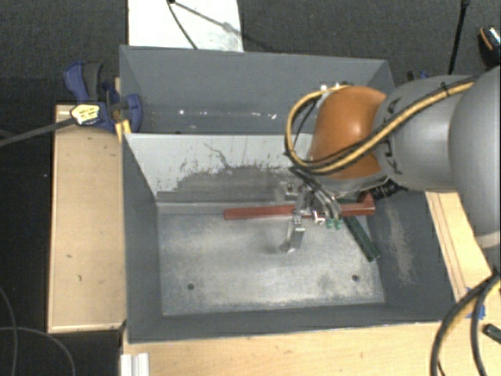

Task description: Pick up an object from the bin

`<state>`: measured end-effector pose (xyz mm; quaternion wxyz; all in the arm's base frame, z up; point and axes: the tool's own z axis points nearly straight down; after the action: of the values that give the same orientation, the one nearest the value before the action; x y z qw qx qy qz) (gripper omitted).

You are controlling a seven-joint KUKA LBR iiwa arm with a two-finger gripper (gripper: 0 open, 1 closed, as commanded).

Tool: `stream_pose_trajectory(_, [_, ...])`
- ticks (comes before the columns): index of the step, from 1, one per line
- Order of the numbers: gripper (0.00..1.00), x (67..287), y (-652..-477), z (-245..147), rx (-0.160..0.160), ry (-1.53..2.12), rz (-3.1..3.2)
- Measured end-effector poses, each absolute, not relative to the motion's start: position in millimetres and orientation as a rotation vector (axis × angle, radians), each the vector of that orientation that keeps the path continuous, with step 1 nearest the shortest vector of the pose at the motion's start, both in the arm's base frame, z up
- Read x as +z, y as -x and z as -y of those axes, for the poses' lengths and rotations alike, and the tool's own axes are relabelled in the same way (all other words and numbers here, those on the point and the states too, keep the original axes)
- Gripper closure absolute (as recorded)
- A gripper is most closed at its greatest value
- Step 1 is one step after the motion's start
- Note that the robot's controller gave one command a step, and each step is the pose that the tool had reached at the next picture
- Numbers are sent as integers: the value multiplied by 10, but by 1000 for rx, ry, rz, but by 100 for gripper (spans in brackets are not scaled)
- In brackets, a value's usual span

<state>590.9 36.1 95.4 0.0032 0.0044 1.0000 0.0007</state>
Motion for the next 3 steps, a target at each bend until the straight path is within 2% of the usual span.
stream_pose_trajectory(1, [0,699,-5910,-235,0,71,-3141])
stream_pose_trajectory(2, [0,742,-5785,331,-1,-279,-3131])
stream_pose_trajectory(3, [0,706,-5866,-379,7,-427,-3108])
